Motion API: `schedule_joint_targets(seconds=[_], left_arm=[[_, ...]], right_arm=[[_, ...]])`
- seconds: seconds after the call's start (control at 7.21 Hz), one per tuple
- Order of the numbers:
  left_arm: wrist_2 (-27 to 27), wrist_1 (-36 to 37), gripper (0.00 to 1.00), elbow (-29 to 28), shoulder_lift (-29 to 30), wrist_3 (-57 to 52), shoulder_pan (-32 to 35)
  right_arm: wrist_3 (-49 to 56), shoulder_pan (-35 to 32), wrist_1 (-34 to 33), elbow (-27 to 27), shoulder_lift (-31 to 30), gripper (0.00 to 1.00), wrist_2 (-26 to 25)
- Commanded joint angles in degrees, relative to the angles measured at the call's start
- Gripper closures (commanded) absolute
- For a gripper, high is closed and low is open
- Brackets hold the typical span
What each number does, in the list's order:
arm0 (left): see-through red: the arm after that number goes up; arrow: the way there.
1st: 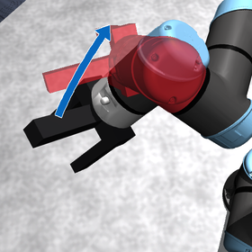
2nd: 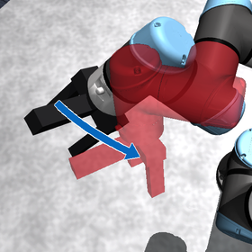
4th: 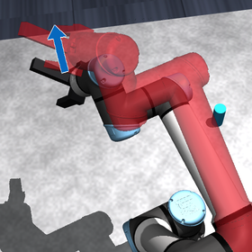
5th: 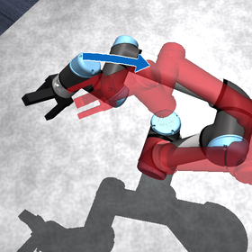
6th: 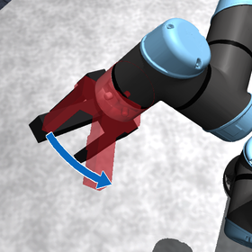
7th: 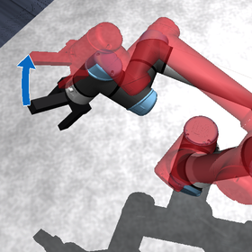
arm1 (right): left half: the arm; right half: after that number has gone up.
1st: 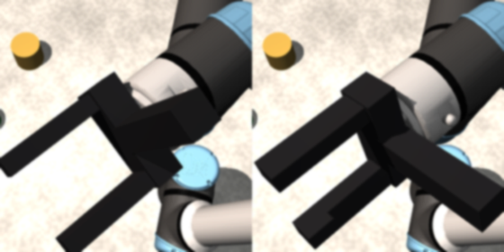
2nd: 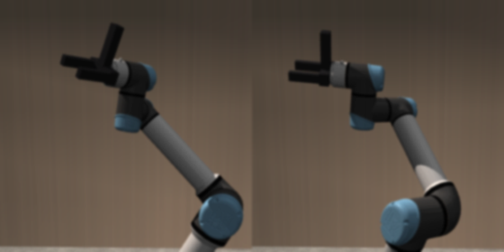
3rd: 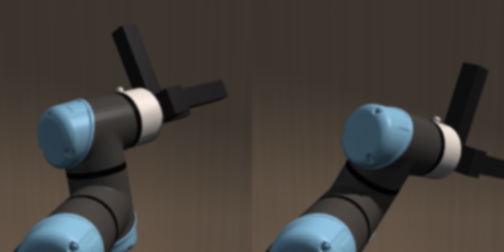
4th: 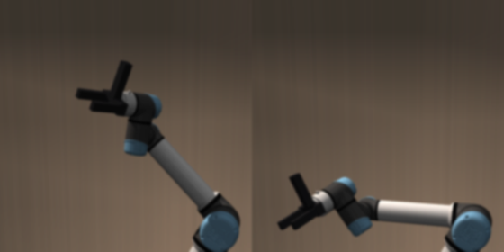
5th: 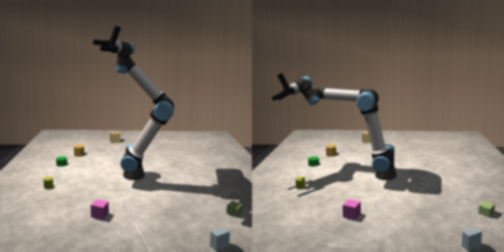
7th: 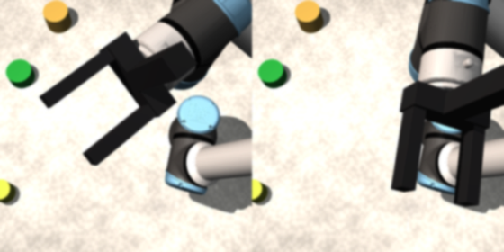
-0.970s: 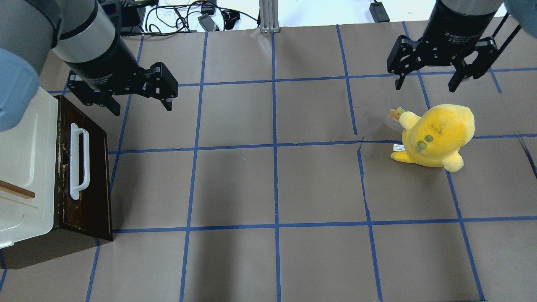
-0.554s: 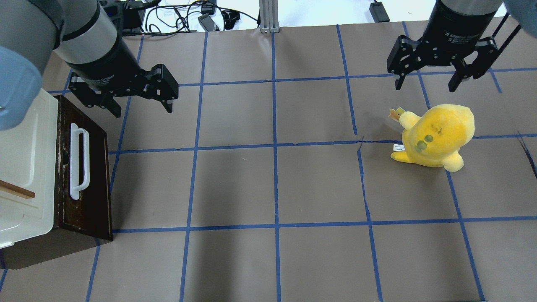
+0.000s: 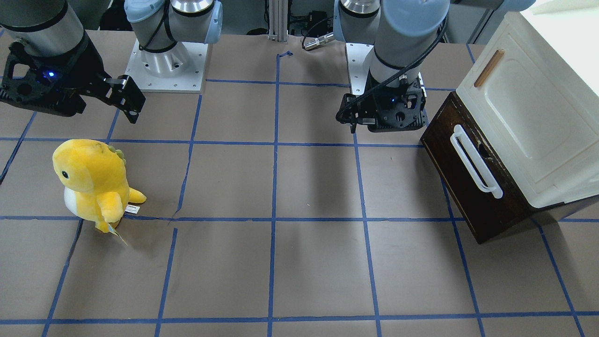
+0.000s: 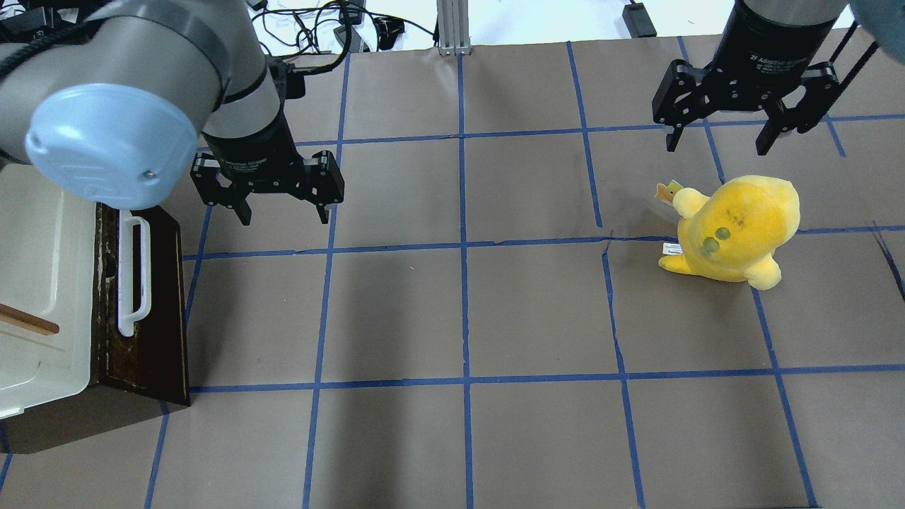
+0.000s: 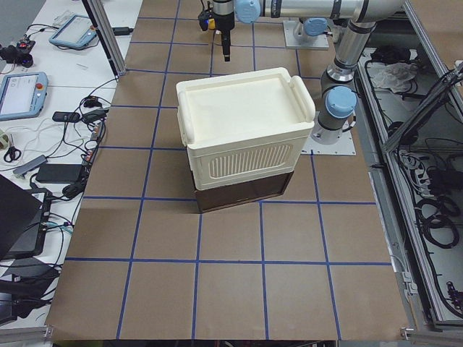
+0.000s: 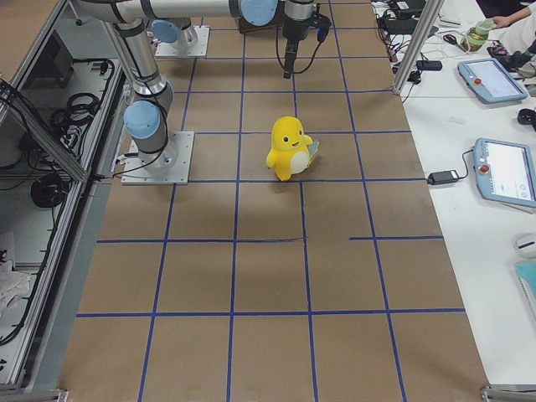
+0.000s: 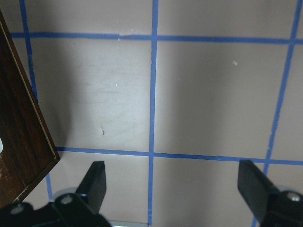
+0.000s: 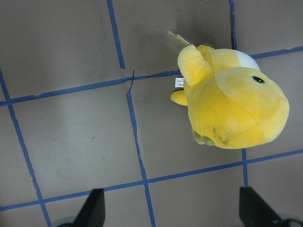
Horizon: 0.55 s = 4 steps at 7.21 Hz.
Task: Pull drawer sideways
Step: 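Move the left gripper down to the white drawer handle and grasp it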
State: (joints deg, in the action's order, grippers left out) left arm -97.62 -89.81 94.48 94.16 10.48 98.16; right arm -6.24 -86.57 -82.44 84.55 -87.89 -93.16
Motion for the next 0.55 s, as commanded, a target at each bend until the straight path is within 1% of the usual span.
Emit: schedule_joint_targets(seconds=[0.0, 0.14, 0.42], left_arm=[[-9.9, 3.8, 0.00, 4.2, 7.1, 1.7, 1.3], [-15.4, 4.7, 0.00, 4.6, 10.6, 1.7, 1.3], [-30.8, 3.3, 0.00, 6.0, 15.8, 2.3, 2.3]], right_arm=[[0.0, 0.0, 0.0, 0.0, 0.0, 0.00, 0.0], [0.0, 0.0, 0.0, 0.0, 0.0, 0.00, 0.0], [0.0, 0.0, 0.0, 0.0, 0.0, 0.00, 0.0]])
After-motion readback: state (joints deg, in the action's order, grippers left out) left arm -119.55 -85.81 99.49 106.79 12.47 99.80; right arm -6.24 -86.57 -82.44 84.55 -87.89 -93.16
